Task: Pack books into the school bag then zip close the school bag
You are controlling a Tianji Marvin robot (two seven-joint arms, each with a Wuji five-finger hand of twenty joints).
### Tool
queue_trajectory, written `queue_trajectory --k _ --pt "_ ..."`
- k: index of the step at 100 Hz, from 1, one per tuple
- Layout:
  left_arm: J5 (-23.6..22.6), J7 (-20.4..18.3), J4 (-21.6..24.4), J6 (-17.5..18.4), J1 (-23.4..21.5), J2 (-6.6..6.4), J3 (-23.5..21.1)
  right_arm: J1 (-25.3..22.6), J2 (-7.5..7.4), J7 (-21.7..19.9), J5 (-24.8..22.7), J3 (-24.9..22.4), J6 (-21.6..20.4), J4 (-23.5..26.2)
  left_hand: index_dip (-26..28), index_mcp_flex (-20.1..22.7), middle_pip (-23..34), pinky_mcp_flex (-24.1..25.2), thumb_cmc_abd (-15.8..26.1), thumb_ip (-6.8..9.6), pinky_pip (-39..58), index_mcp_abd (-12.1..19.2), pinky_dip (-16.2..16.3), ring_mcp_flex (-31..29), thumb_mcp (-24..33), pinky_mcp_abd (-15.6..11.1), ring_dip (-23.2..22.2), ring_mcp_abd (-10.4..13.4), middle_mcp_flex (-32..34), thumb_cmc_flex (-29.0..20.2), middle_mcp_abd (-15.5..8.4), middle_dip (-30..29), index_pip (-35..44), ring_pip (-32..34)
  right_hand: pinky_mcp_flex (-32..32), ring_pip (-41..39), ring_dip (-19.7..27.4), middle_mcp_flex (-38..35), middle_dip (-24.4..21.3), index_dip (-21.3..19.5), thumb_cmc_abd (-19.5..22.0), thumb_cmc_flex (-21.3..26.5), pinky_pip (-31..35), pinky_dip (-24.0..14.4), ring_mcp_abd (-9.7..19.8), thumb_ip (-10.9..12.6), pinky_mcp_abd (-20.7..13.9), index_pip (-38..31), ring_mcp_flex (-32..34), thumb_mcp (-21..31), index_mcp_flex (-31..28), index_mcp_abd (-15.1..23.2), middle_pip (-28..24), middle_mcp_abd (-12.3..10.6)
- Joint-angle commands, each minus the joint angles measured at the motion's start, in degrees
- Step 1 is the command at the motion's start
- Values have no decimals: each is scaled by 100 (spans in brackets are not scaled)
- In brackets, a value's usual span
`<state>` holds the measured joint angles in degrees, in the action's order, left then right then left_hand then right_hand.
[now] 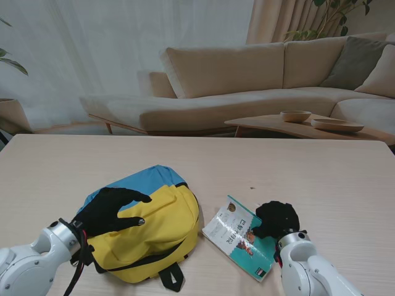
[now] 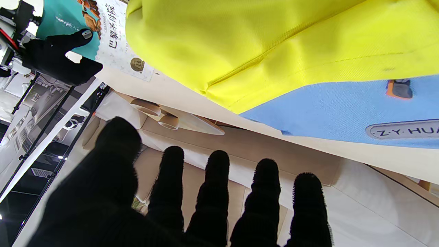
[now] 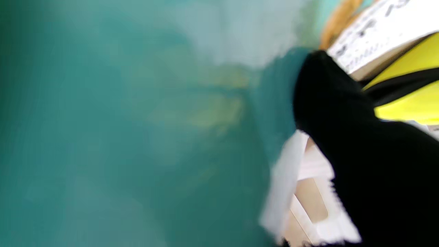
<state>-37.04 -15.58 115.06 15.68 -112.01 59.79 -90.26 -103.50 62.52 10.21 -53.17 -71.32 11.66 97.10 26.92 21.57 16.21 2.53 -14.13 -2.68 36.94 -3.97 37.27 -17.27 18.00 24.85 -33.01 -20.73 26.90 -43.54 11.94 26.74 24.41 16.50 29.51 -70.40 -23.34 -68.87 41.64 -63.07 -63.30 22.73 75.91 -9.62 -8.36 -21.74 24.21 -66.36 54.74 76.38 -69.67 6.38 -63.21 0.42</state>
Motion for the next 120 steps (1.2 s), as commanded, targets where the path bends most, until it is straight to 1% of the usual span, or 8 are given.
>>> queue_trajectory --k 1,5,16,33,68,78,104,120 --pt "29 -99 52 -13 -47 19 -14 -61 49 -67 28 -31 -76 186 -96 -194 38 106 -11 91 -214 -74 98 51 169 -164 78 78 -100 137 -84 75 -48 -131 54 -203 26 -439 63 -213 -42 3932 249 206 -100 869 264 -1196 269 1357 -692 976 -296 -156" --pt "35 -99 51 -15 -46 20 -14 -79 54 -86 71 -66 -105 255 -95 -186 38 106 -9 91 -215 -72 100 42 169 -164 76 78 -95 140 -91 75 -46 -125 82 -207 23 -485 42 -160 -102 3972 283 322 -103 835 320 -1291 319 1358 -698 940 -310 -138" --pt "57 -93 46 -13 -44 22 -16 -117 64 -167 196 -148 -161 436 -93 -162 42 85 -7 91 -207 -70 110 19 171 -147 70 68 -62 136 -66 75 -39 -111 122 -213 4 -609 21 -92 -226 4058 316 445 -143 763 413 -1451 410 1357 -720 842 -316 -117" --pt "123 -96 28 -13 -31 23 -15 -256 72 -367 338 -312 -146 882 -89 -120 19 59 9 92 -191 -65 129 -3 178 -133 62 53 -55 131 -69 61 -27 -88 174 -267 -72 -705 52 -37 -276 4124 397 552 -186 664 511 -1649 479 1358 -736 766 -364 -71" --pt "402 -174 -56 8 65 14 21 -147 118 -357 583 -401 -139 1164 -86 -98 -30 24 2 90 -84 -66 171 -39 214 -124 46 39 -33 134 -57 10 -16 -31 206 -357 -101 -759 105 5 -325 4164 521 662 -216 640 608 -1800 546 1358 -740 770 -441 -51" --pt "537 -196 -110 33 118 11 44 -93 127 -364 656 -403 -164 1243 -87 -111 -52 10 -22 90 -41 -59 182 -46 233 -117 46 35 -57 131 -71 -12 -15 -22 213 -361 -96 -766 102 14 -332 4166 533 682 -202 638 614 -1812 557 1358 -739 772 -440 -56" --pt "1154 -460 -329 58 340 -26 121 137 134 -512 915 -374 -270 1393 -98 -282 -110 46 -76 74 31 -32 184 40 267 -141 80 70 -179 214 -110 -66 -33 -61 237 -361 -98 -792 99 42 -317 4147 568 743 -181 651 612 -1836 579 1358 -734 787 -430 -70" --pt "1339 -428 -464 172 449 -19 188 282 167 -460 1143 -300 -312 1412 -108 -399 -121 56 -137 60 37 -4 169 68 292 -141 109 94 -245 288 -139 -88 -32 -95 232 -358 -112 -803 105 51 -324 4152 586 760 -215 638 632 -1848 572 1358 -737 756 -424 -47"
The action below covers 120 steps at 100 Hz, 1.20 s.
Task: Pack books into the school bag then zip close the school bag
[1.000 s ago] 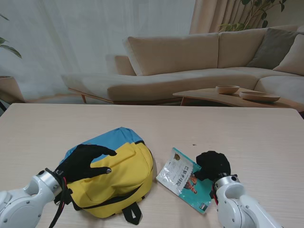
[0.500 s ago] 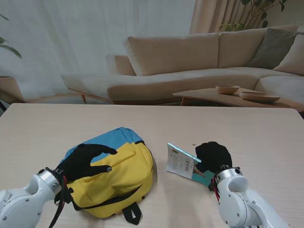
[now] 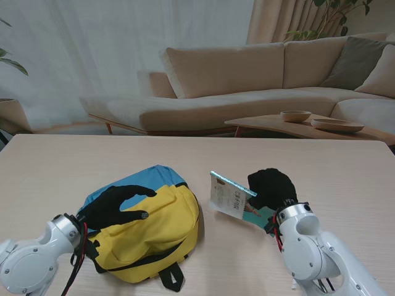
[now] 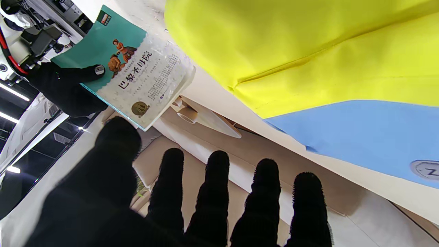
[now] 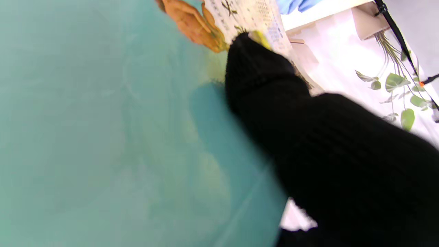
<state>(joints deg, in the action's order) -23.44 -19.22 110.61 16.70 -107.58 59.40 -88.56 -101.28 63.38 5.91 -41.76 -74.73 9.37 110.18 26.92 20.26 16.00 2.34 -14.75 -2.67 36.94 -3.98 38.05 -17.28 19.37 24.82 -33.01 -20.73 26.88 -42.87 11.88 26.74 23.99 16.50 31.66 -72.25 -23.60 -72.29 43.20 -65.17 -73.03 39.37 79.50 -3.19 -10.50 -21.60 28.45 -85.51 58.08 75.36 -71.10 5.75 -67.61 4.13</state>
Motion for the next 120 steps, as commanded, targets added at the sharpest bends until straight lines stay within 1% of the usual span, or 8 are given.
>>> queue_trajectory --k 1,27,46,59,68,91,106,120 --pt "-12 -60 -28 80 14 20 23 69 83 -24 11 46 -88 105 -110 -282 -102 75 -83 59 38 -2 90 73 157 -138 111 96 -250 226 -129 -90 8 -98 18 -172 -87 -461 -51 262 649 2487 229 117 -1 623 207 66 238 1459 -594 819 16 -419" --pt "468 122 -271 106 369 75 368 260 123 -35 508 158 -294 196 -232 -791 -102 120 -405 -55 -39 33 25 217 498 -179 192 147 -537 678 -215 -149 -5 -198 16 -175 -99 -472 -39 269 648 2487 258 129 0 615 212 57 256 1459 -594 812 20 -415" --pt "599 306 -431 -223 809 135 838 380 122 -253 1038 190 -597 242 -498 -1183 -178 157 -565 -159 -154 -40 -6 403 886 -254 248 186 -979 1007 -286 -227 -224 -300 -10 -170 -113 -473 -32 275 649 2490 269 134 -25 602 215 52 232 1459 -595 786 24 -391" --pt "666 431 -513 -473 1089 180 1140 443 95 -474 1348 214 -847 236 -1075 -1194 -300 220 -700 -252 -398 -154 -46 635 981 -374 365 262 -1423 1071 -340 -333 -1146 -449 -16 -174 -122 -473 -29 276 655 2487 271 138 -20 596 213 47 230 1459 -596 785 26 -391" --pt "557 608 -545 -587 1213 217 1297 478 68 -680 1614 221 -1021 217 -1164 -1227 -361 249 -782 -294 -613 -218 -90 761 1042 -453 414 300 -1682 1091 -363 -385 -1572 -521 -17 -173 -128 -473 -25 276 658 2488 274 138 -29 589 219 43 228 1459 -596 778 24 -384" --pt "464 684 -497 -838 1389 239 1593 604 -14 -1179 2140 261 -1429 98 -1070 -1207 -418 258 -884 -306 -722 -250 -92 760 1146 -479 452 329 -1670 1050 -360 -431 -1699 -563 -49 -168 -138 -470 -18 278 669 2486 270 137 -29 575 191 42 216 1459 -596 770 24 -386" --pt "709 353 -482 -965 1519 189 1764 668 -12 -1154 2153 350 -1585 28 -266 -1003 -159 74 -945 -259 -627 -102 102 493 1440 -359 348 291 -1011 937 -349 -267 -294 -401 -43 -168 -149 -470 -16 279 680 2483 283 126 -24 573 187 42 208 1459 -596 770 25 -386" --pt "888 71 -425 -1079 1594 139 1871 759 23 -1011 2151 460 -1587 -45 543 -84 689 -251 -866 -183 546 -112 490 -336 1636 -148 -194 103 185 393 -190 356 1173 406 -46 -163 -151 -464 -12 280 675 2486 277 127 -25 571 195 42 204 1459 -596 770 26 -389"
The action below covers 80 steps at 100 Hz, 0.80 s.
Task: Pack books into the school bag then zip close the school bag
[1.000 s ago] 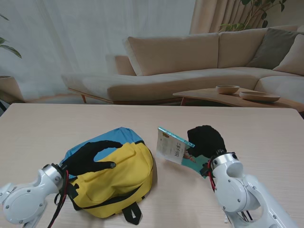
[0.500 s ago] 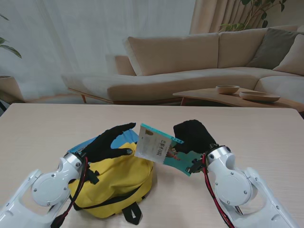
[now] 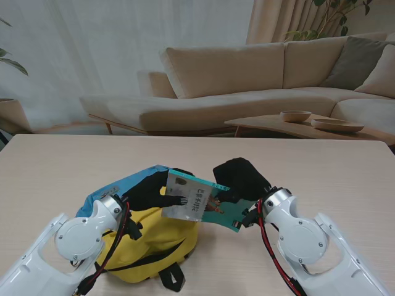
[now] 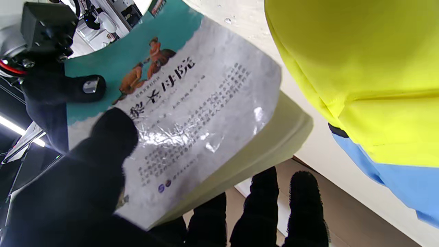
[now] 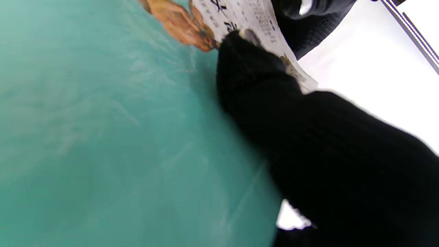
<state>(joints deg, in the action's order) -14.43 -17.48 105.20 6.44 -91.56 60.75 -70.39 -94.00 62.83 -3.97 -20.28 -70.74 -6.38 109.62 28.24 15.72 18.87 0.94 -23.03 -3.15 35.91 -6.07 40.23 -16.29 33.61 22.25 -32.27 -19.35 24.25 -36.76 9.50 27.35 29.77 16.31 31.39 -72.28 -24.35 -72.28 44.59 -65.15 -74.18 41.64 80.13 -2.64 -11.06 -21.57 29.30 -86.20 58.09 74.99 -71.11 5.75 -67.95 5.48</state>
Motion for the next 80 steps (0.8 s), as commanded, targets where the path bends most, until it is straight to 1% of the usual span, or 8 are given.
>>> queue_trajectory --k 1,11,24,44,54,69,72,80 --pt "-9 -109 118 -55 -3 3 59 37 81 -12 5 69 -7 6 494 469 464 -154 -34 -127 777 107 286 -536 237 149 -312 -58 575 -263 56 336 699 508 -20 -160 -77 -464 -151 278 790 2259 214 72 31 568 109 110 204 1496 -594 770 61 -525" --pt "75 -230 155 -78 37 -19 93 95 106 94 -21 132 21 -57 1224 1031 1069 -554 102 -182 2135 361 208 -1265 -810 323 -661 -265 1495 -1937 70 932 1721 1407 -27 -155 -76 -457 -148 278 805 2252 220 67 35 564 111 110 191 1496 -594 770 61 -524" --pt "184 -268 164 -101 81 -18 123 118 124 154 6 155 58 -106 1478 1798 735 -1104 687 -125 3334 796 273 -1975 -1416 602 -934 -603 2821 -3408 115 2247 2463 2427 -83 -131 -72 -387 -145 289 844 2242 219 53 48 548 76 137 118 1496 -585 763 75 -515" --pt "232 -182 190 -68 24 4 68 111 132 160 105 119 55 -121 3038 2324 2050 -1654 965 -22 3914 1128 697 -2403 -1153 868 -1519 -856 2799 -3565 218 2737 2832 3722 -387 386 165 -72 -600 756 1034 2048 -32 -243 118 625 -217 1247 -210 1496 -504 783 699 -420" --pt "194 -22 228 -7 -63 32 -3 77 109 32 209 63 25 -89 4049 2189 2912 -1908 1137 11 4124 1042 1144 -2547 -1084 933 -1970 -781 2717 -3526 154 3253 3169 4460 -1040 914 54 477 -1006 1347 1910 1395 -733 -1955 114 996 -542 2541 -789 1496 -208 619 1238 -264" --pt "116 419 305 2 -253 126 -133 54 59 -164 212 -24 -110 -80 4452 2026 3570 -2044 1289 84 4248 914 1622 -2677 -940 1053 -2273 -672 2736 -3468 94 3489 3536 4991 -1839 2001 -127 1853 -1319 1935 2299 882 -1306 -1953 344 994 -724 4105 -1759 643 1401 540 1845 -312" --pt "110 464 330 1 -296 134 -173 40 51 -201 233 -47 -134 -72 4471 2015 3602 -2040 1302 92 4241 907 1643 -2672 -934 1055 -2283 -664 2732 -3471 77 3503 3565 5006 -2003 2278 -268 2282 -1400 2548 2331 408 -1461 -1870 523 1049 -740 4230 -2018 504 1939 538 1973 -317" --pt "31 632 366 69 -404 162 -278 33 25 -298 234 -114 -216 -69 4515 2011 3659 -2045 1316 109 4237 917 1679 -2688 -920 1044 -2298 -638 2745 -3473 40 3521 3638 5034 -2307 2895 -167 3344 -1706 3158 2913 -898 -1774 -1674 664 1716 -851 4631 -2545 228 3034 333 2040 -445"
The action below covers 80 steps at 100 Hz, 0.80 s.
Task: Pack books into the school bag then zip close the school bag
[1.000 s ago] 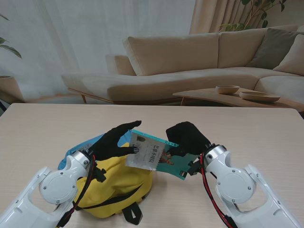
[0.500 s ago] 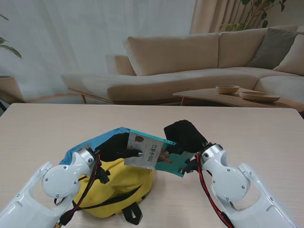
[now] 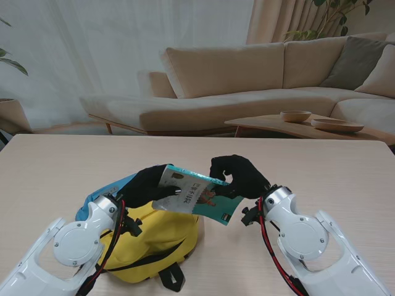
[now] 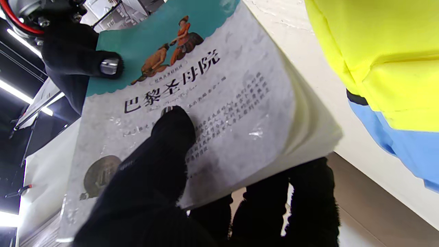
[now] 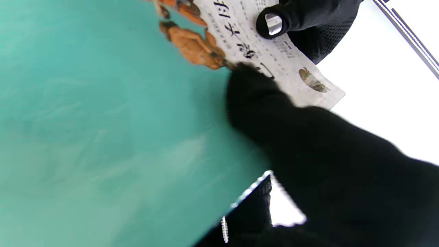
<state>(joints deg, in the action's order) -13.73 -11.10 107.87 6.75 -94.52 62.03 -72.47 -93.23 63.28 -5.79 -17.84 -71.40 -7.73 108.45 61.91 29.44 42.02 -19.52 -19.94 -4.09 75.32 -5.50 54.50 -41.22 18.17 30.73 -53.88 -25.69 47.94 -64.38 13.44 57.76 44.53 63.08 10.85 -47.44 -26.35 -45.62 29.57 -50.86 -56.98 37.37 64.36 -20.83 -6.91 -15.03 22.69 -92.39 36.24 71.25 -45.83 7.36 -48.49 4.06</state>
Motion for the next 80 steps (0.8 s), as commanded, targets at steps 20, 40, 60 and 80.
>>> queue_trajectory --k 20,40,60,80 --pt "-100 247 173 154 -309 83 -289 -110 -31 -121 -75 -247 -215 77 1236 649 1470 -51 1031 240 330 864 350 -259 685 208 -174 28 419 -677 -394 516 2273 450 -639 1737 520 2131 -855 2189 1367 -1159 -841 515 478 973 -400 5877 -1204 -536 2137 -20 872 -372" --pt "-63 525 183 223 -448 147 -440 -248 24 95 -31 -455 -161 72 1303 644 1581 -106 1062 278 351 826 412 -313 757 232 -195 56 446 -658 -407 533 2357 530 -724 2215 718 2721 -1008 2453 1379 -1358 -1006 633 533 856 -516 5967 -1496 -1014 2736 -123 1104 -395" --pt "102 714 171 314 -522 202 -548 -392 85 287 132 -585 7 -57 1340 635 1650 -140 1062 304 364 807 466 -344 822 265 -204 60 455 -632 -404 519 2401 583 -845 2697 988 3284 -1149 2595 1324 -1384 -1262 768 639 784 -738 6038 -1875 -1149 3310 -324 1323 -379" --pt "264 852 188 452 -566 242 -621 -519 117 291 452 -619 179 -221 1353 633 1686 -171 1055 307 372 820 492 -379 849 260 -203 83 475 -611 -419 507 2427 609 -1098 3437 1532 3519 -1818 3020 1074 -1553 -1826 1235 823 605 -1413 6878 -2559 -1156 4141 -710 2820 -308"
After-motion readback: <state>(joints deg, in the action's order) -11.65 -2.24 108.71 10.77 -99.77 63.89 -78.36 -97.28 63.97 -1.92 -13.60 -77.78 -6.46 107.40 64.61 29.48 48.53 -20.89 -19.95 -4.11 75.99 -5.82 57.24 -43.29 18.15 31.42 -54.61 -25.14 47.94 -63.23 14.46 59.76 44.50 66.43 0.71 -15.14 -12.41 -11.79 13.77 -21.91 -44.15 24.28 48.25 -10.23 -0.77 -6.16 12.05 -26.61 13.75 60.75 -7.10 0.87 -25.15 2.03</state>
